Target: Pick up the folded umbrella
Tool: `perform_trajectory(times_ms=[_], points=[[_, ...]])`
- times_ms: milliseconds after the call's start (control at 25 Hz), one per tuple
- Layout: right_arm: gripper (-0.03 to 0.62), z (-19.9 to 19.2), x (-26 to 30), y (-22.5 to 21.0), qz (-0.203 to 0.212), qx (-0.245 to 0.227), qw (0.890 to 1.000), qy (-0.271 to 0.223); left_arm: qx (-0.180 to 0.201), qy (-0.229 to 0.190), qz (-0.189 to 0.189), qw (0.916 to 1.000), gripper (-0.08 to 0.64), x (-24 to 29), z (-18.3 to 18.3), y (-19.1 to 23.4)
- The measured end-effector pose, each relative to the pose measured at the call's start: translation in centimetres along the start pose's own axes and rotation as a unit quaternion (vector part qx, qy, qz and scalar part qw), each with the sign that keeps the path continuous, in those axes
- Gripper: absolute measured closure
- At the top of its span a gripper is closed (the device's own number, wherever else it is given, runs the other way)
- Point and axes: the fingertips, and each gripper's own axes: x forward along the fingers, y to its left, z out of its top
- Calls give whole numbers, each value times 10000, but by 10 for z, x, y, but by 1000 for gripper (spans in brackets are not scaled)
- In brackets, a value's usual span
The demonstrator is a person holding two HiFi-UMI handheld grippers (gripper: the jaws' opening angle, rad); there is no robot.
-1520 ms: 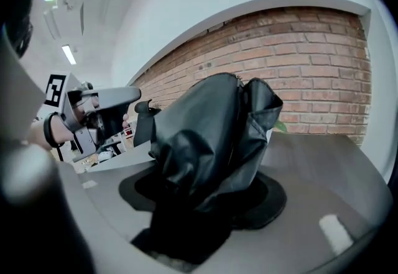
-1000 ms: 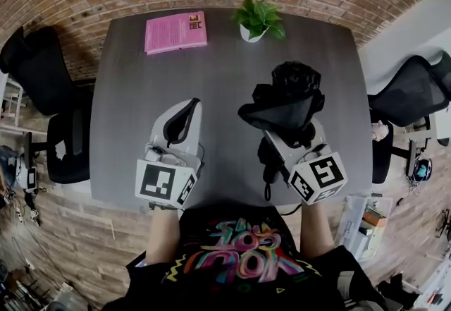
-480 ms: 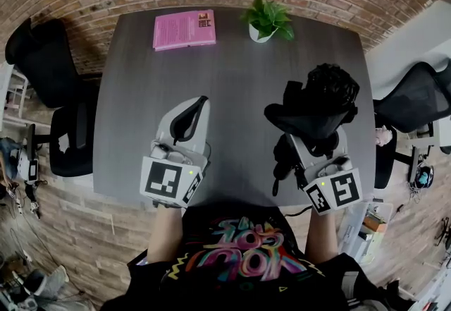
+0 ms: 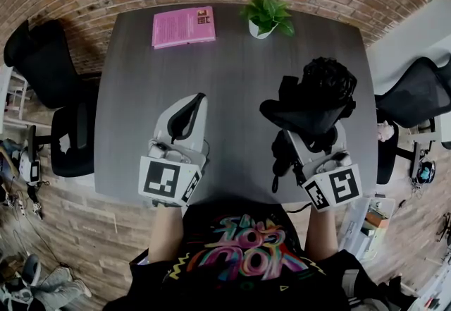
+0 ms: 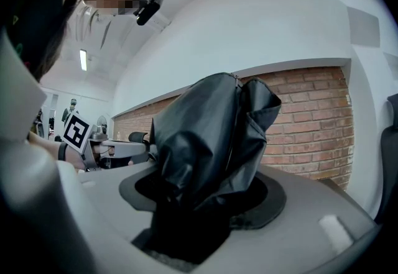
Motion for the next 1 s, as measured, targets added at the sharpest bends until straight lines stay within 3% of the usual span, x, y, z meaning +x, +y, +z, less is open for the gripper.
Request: perform_trajectory(times_ms=[1000], points=[[302, -10, -9, 0, -231, 64, 9996, 154, -94, 64, 3, 9999, 558, -3, -11, 10]])
